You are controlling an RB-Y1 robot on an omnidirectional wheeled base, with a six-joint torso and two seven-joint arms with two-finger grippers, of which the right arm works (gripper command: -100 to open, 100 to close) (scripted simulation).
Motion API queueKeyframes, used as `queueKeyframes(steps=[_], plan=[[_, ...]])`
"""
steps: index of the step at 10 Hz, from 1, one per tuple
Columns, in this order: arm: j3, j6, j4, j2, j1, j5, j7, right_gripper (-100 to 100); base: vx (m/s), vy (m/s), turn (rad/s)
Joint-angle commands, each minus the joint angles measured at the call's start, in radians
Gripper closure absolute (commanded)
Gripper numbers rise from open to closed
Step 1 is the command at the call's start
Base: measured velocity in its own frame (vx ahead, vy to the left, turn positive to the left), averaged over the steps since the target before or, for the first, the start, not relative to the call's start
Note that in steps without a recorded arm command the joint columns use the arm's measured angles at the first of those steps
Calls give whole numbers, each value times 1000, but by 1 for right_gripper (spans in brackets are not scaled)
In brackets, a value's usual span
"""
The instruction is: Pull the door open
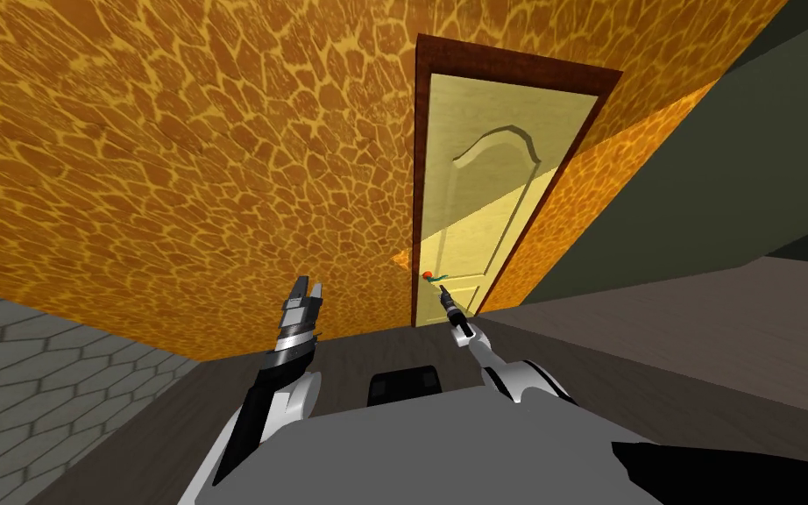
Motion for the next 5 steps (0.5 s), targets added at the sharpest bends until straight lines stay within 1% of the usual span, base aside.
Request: queueKeyframes(steps=[1, 2, 3, 4, 5], plan=[[-8, -25, 28, -19, 1, -6, -11, -100, 86, 49, 109], [-8, -25, 28, -19, 1, -6, -11, -100, 85, 38, 53], [-19, -44, 38, -50, 20, -16, -31, -100, 150, 56, 178], [-23, -51, 42, -61, 26, -19, -39, -100, 187, 72, 185], [-31, -65, 49, -83, 40, -26, -53, -100, 149, 63, 182]])
